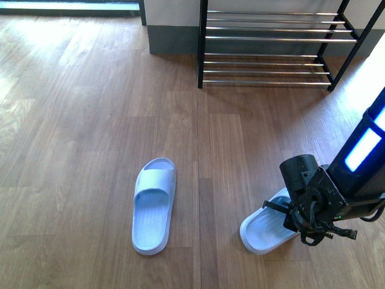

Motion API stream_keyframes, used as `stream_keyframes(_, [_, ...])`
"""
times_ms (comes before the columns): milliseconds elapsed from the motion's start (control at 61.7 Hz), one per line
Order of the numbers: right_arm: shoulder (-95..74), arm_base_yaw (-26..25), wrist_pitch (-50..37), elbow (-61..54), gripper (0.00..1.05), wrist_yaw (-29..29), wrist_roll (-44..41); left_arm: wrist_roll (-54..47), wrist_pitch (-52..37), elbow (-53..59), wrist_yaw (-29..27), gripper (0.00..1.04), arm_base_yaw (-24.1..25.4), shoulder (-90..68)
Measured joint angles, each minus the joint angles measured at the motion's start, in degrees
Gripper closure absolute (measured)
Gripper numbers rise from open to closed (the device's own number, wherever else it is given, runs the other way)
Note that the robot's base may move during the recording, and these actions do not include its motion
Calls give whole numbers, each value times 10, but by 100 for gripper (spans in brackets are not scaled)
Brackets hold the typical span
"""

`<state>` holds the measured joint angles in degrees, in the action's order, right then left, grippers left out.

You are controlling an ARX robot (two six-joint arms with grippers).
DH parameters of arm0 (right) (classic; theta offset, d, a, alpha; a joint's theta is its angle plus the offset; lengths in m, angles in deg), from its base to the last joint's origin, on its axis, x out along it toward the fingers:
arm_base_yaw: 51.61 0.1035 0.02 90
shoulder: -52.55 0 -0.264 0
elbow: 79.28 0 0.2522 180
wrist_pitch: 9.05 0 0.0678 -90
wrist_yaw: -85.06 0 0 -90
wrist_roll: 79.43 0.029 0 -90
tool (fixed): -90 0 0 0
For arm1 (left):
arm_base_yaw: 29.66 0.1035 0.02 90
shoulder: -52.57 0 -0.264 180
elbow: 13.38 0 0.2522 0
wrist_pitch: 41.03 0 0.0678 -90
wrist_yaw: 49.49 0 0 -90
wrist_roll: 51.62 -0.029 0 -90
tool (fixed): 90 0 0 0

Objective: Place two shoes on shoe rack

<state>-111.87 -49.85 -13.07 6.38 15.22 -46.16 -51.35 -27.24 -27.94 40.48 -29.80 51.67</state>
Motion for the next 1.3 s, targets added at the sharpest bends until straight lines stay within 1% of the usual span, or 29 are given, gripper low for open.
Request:
stream_keyframes(49, [4,-2,-11,-10,103,-5,-3,0,0,0,0,9,0,0])
stream_keyframes(162, [39,-3,-68,-71,103,-33,-19,0,0,0,0,9,0,0])
stream_keyframes(373, [203,-12,-160,-220,103,-78,-74,0,0,0,0,9,0,0])
stream_keyframes(486, [293,-14,-180,-289,103,-99,-99,0,0,0,0,9,0,0])
stream_keyframes(632, [411,-13,-183,-372,103,-128,-134,0,0,0,0,9,0,0])
stream_keyframes(794, [570,-2,-153,-453,103,-156,-164,0,0,0,0,9,0,0])
stream_keyframes(988, [799,24,-56,-543,103,-184,-173,0,0,0,0,9,0,0])
stream_keyframes(1134, [958,40,33,-575,103,-181,-165,0,0,0,0,9,0,0])
stream_keyframes(1231, [1083,52,103,-587,103,-160,-162,0,0,0,0,9,0,0])
stream_keyframes(1296, [1147,55,114,-591,103,-155,-162,0,0,0,0,9,0,0])
